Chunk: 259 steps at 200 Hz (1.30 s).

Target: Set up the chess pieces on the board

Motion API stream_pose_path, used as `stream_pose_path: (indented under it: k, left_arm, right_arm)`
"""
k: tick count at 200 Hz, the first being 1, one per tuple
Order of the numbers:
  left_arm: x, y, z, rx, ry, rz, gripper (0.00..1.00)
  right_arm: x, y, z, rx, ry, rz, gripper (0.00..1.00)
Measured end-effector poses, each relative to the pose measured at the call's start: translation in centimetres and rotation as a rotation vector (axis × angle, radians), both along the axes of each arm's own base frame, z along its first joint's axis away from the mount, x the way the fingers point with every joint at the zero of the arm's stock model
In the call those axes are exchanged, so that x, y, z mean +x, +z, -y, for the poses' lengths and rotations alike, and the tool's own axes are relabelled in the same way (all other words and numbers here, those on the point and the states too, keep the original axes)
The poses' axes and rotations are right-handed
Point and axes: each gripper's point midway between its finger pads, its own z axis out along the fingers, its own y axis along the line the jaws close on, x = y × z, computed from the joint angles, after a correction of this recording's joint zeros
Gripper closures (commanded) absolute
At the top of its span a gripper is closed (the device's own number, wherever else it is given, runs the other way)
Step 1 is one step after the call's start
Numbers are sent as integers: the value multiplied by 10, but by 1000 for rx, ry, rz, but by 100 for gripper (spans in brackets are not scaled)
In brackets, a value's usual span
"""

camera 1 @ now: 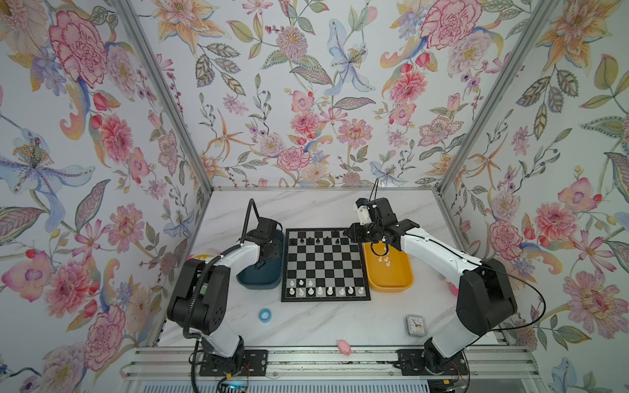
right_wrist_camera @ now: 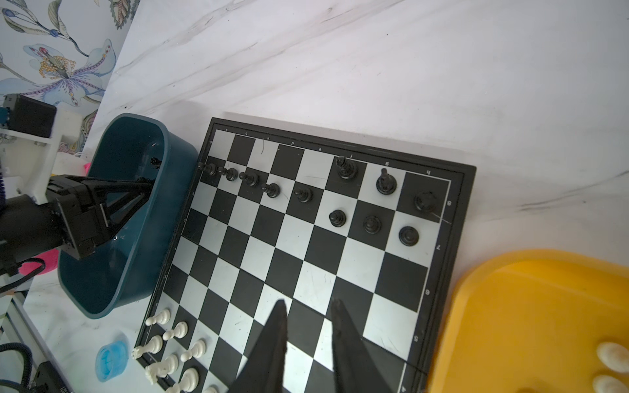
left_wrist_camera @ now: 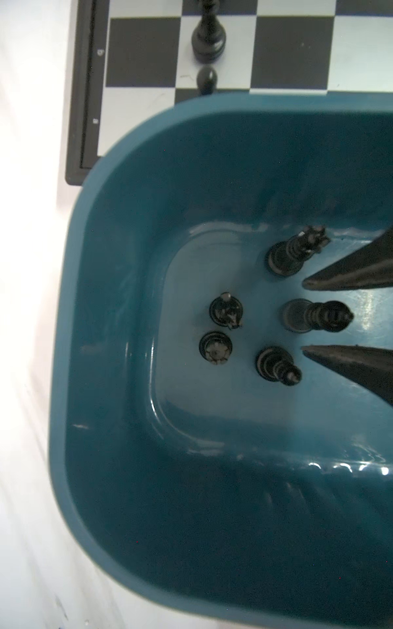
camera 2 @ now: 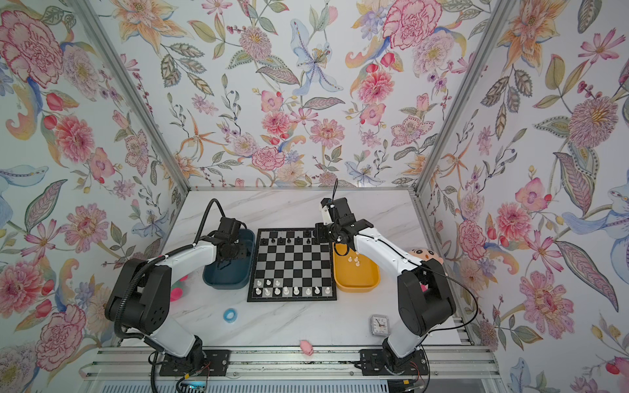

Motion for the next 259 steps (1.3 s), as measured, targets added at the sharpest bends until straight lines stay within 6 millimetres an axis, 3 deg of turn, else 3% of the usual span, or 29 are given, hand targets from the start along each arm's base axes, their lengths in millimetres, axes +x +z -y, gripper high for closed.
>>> stream_pose_path:
  k: [93, 259]
  left_arm:
    - [6, -2, -1, -1, 6, 2, 73]
    - [8, -13, 0, 6, -1, -19, 86]
  right_arm:
    - [0, 0, 0, 0, -1, 0, 75]
    - [0, 0, 0, 4, -5, -4, 75]
